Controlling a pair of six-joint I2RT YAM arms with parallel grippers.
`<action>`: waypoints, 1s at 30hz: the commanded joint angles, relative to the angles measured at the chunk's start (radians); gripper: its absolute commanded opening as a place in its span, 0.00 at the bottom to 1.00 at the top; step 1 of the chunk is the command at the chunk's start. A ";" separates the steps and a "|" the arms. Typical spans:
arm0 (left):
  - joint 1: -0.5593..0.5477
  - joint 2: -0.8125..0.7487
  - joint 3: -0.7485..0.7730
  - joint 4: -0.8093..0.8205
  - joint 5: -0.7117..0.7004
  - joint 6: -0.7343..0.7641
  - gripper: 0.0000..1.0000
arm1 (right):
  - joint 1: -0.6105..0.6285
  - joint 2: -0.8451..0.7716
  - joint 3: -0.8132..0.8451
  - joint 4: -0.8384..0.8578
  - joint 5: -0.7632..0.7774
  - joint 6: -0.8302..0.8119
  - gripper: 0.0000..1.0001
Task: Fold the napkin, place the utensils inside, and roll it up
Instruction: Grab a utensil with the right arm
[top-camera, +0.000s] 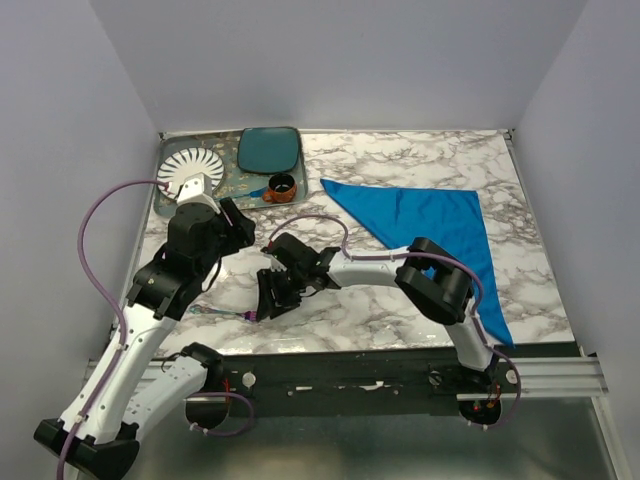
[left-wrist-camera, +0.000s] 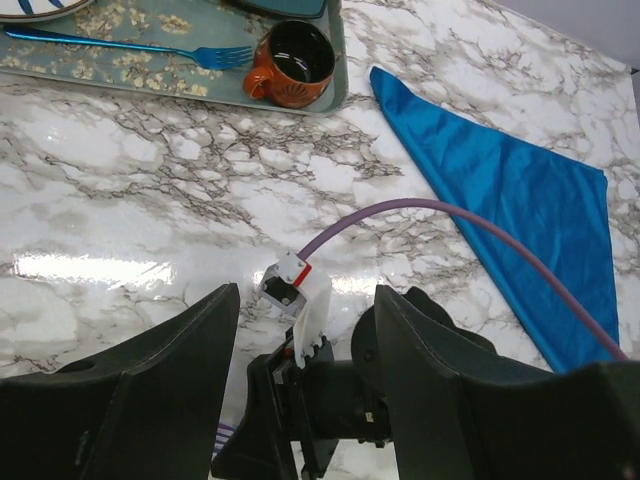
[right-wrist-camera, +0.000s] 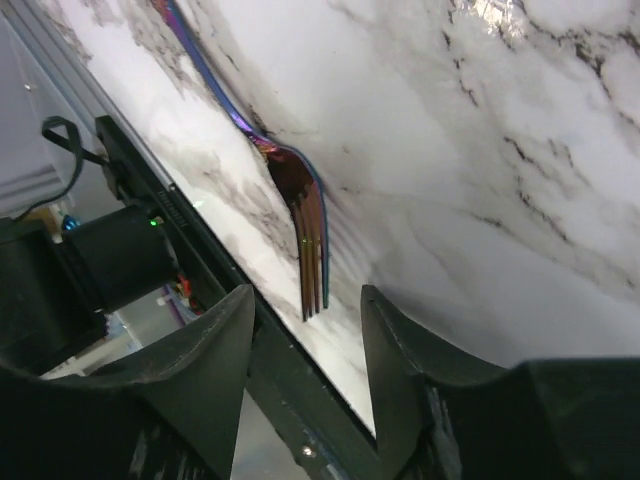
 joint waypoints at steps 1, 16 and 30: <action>0.006 -0.020 0.032 -0.005 -0.040 0.031 0.65 | 0.003 0.070 0.051 0.025 -0.021 0.068 0.48; 0.015 0.104 0.112 -0.002 0.155 0.144 0.76 | -0.213 -0.254 -0.159 -0.093 0.081 -0.330 0.01; -0.049 0.469 0.177 0.081 0.830 0.297 0.82 | -0.399 -0.605 -0.171 -0.648 -0.083 -1.085 0.01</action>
